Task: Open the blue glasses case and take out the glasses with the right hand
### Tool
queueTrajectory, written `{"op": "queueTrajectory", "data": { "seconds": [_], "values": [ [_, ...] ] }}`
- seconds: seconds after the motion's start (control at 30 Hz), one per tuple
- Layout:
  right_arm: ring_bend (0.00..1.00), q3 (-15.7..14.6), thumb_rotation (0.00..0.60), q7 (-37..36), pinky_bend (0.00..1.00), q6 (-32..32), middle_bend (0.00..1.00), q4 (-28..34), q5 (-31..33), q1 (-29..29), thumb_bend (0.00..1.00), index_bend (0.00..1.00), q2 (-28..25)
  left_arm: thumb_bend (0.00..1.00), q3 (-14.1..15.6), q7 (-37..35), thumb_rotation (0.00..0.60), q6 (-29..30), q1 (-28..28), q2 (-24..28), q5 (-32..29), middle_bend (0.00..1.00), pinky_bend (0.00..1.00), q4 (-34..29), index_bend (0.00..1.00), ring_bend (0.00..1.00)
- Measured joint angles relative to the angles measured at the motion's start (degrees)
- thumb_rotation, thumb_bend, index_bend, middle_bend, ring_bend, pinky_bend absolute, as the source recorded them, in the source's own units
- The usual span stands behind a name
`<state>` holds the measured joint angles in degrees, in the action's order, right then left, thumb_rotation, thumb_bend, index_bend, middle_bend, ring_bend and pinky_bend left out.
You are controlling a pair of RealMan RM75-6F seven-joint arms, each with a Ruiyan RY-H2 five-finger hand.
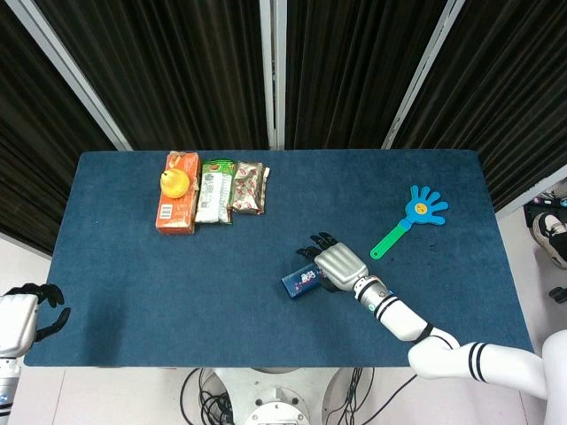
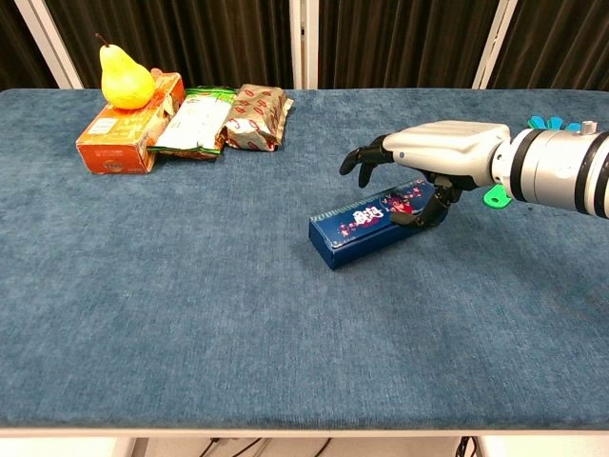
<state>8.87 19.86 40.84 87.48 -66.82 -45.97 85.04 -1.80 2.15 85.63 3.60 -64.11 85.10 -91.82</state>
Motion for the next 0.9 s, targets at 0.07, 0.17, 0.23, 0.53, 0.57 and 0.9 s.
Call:
{"op": "queueTrajectory", "data": {
  "seconds": [0.07,0.17,0.23,0.53,0.57,0.9],
  "values": [
    [0.00,-0.4,0.600,0.0,0.00,0.2,0.22,0.3,0.2,-0.1,0.34,0.14,-0.2,0.28,0.0,0.0,0.600,0.0,0.0,0.0,0.0,0.58,0.51,0.0,0.56,0.46],
    [0.00,-0.9,0.600,-0.2,0.00,1.0,0.22,0.8,0.1,0.0,0.35,0.14,-0.5,0.28,0.0,0.0,0.600,0.0,0.0,0.0,0.0,0.58,0.51,0.0,0.56,0.46],
    [0.00,-1.2,0.600,-0.4,0.00,1.4,0.22,1.2,-0.1,0.1,0.35,0.14,-0.8,0.28,0.0,0.1,0.600,0.0,0.0,0.0,0.0,0.58,0.51,0.0,0.56,0.46],
    [0.00,-2.0,0.600,-0.9,0.00,1.4,0.22,0.4,0.6,-0.7,0.38,0.15,-0.4,0.28,0.0,0.0,0.600,0.0,-0.1,0.0,0.0,0.58,0.51,0.0,0.56,0.46],
    [0.00,-1.9,0.600,-1.0,0.00,1.4,0.22,0.3,0.6,-0.9,0.39,0.15,-0.4,0.28,0.0,0.0,0.600,0.0,0.0,0.0,0.0,0.58,0.51,0.0,0.56,0.46],
    [0.00,-2.6,0.600,-0.9,0.00,0.0,0.26,-0.5,1.5,-2.4,0.48,0.19,0.3,0.28,-0.1,-0.2,0.600,-0.1,0.0,0.0,0.0,0.58,0.51,0.0,0.56,0.46]
  ]
}}
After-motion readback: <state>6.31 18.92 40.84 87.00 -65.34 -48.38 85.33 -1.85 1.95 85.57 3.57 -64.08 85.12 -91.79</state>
